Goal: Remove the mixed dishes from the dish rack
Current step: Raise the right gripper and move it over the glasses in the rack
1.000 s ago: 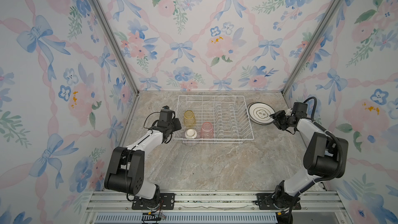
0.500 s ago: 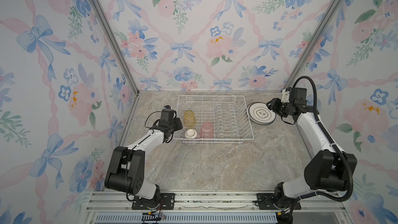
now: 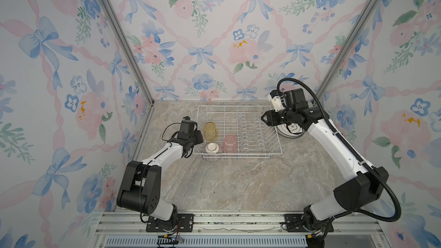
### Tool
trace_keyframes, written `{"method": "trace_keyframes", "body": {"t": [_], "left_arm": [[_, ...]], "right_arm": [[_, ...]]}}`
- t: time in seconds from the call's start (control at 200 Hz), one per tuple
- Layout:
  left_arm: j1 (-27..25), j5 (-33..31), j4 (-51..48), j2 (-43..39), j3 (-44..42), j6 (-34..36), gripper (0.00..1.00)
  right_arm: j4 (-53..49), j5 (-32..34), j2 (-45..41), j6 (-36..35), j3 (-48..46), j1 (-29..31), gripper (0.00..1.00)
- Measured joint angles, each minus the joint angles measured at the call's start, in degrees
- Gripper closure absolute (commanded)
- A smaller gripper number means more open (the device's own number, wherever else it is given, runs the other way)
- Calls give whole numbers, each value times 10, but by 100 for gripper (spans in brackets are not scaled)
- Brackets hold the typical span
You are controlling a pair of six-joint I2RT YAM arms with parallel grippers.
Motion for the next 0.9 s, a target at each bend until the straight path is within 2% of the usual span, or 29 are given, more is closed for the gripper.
{"method": "trace_keyframes", "body": {"t": [0.155,0.595,0.76,0.9], "left_arm": [[-23,4,1,4,3,-9,78],[-28,-1,-7,28,29,-10,78],[-35,-1,-8,55,57,-10,78],[-43,-1,-8,64,68,-11,66]], "right_arm": [[-18,11,24,-8,4,46,45],[-48,11,38,-26,8,64,44],[-60,19,65,-33,24,89,37],[-63,35,85,-34,25,114,34]]}}
